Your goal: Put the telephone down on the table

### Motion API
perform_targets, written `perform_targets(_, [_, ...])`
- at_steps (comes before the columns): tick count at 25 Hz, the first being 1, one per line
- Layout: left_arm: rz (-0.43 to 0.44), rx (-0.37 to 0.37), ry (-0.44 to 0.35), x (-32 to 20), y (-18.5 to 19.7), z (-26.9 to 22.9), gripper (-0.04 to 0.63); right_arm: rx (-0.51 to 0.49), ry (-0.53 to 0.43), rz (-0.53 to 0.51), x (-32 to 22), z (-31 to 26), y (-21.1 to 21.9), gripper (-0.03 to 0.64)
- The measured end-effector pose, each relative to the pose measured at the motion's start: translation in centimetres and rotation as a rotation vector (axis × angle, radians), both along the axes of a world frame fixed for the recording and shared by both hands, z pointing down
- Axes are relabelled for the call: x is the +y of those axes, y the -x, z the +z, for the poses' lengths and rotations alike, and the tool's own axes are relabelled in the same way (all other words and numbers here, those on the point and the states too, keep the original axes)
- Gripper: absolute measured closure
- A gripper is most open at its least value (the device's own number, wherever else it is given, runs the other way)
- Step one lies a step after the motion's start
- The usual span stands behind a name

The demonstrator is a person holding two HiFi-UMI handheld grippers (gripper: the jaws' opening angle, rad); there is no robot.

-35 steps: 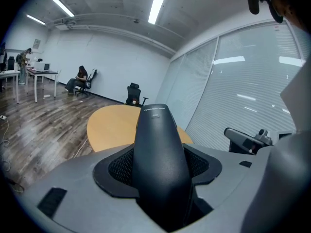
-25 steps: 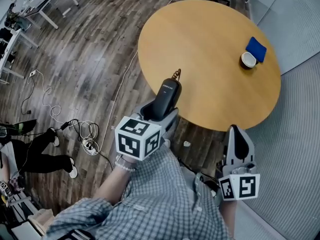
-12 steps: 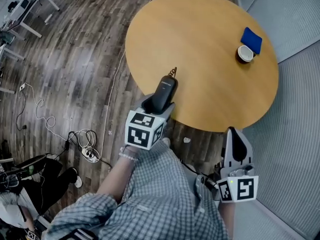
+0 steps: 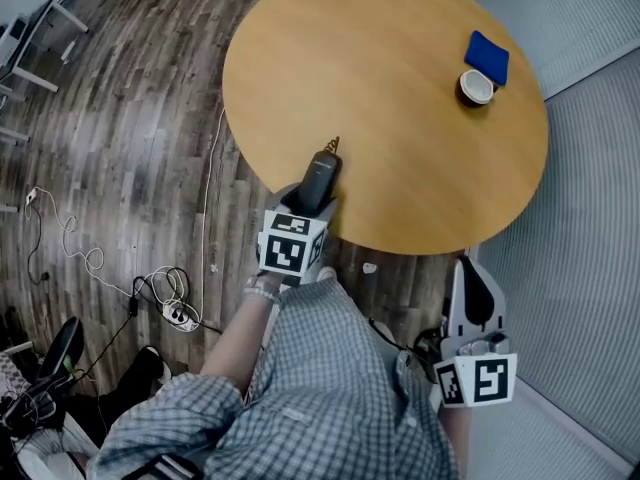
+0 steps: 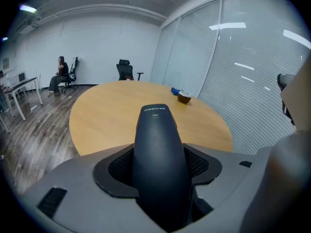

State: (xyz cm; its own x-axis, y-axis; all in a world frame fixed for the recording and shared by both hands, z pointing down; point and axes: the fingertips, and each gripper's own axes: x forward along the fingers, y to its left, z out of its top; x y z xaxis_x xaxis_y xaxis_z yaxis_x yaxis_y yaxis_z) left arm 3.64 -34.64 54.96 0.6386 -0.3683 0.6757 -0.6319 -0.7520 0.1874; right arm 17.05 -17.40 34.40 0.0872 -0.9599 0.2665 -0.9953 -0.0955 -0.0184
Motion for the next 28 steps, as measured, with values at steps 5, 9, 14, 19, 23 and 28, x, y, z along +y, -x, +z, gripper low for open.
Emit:
perform_targets(5, [0.029,-0.006,-0.019,-1.3,-1.9,1.3,0.313,-0.005,0.020,0.030,0.5,0.6,-1.0,0.606])
perform_targets(9, [0.028,-0.046,-0.016,-2.2,-2.5,2.8,0.314,-0.005,0.027,0.049,0.9,0.8,-1.2,0.606])
perform_targets(14, [0.030,-0.102,-0.027,-2.9,-2.8,4.6,0.313,-0.006,0.041,0.070,1.1,1.0,-2.0,0.606])
perform_targets(19, [0.071,-0.168,-0.060,-2.4,-2.9,5.4,0.313,-0.005,0.045,0.073,1.1,1.2,-1.9,0.606])
perform_targets(23, [0.110,-0.246,-0.144,-2.3,-3.0,5.8,0.308,-0.004,0.040,0.063,0.8,1.0,-1.4,0.606])
perform_targets(28, [0.082,-0.242,-0.159,-2.5,-2.8,5.9,0.308,-0.006,0.042,0.060,0.7,1.1,-1.1,0.606])
